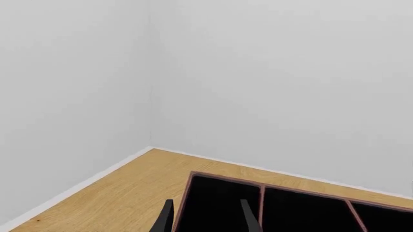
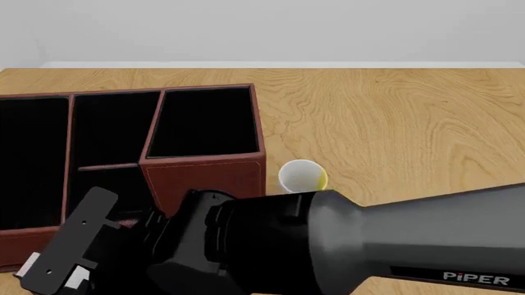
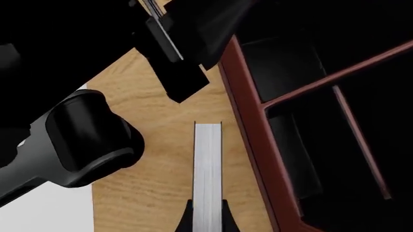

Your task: Pick up the book and place it in the right compartment of the caddy.

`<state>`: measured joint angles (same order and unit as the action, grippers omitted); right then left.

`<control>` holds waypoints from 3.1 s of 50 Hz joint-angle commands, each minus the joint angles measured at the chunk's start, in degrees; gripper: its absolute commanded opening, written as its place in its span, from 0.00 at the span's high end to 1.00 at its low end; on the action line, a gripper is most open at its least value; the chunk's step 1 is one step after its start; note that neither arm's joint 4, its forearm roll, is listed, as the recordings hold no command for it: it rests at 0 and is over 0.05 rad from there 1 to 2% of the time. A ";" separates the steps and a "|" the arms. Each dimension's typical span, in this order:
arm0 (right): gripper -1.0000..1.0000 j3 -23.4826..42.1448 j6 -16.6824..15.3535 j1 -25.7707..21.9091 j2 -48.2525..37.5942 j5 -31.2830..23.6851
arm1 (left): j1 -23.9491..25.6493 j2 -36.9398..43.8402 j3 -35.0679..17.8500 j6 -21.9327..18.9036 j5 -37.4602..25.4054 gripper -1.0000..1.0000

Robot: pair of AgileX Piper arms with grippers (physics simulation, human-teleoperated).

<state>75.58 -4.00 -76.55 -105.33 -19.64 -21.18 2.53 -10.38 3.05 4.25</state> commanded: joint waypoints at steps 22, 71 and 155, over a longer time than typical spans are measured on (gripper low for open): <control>1.00 -11.78 3.05 0.25 18.60 -1.33 | 2.25 -2.53 -2.11 -0.03 -4.46 0.00; 1.00 -26.54 4.18 11.75 55.16 -14.78 | 15.83 -2.53 -5.42 -0.66 -11.17 0.00; 1.00 0.01 -11.26 30.97 64.18 -50.23 | 40.19 -2.53 -4.81 -3.09 -21.80 0.00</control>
<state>71.01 -15.21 -44.98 -37.27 -69.79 16.55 0.00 -15.74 -1.00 -16.77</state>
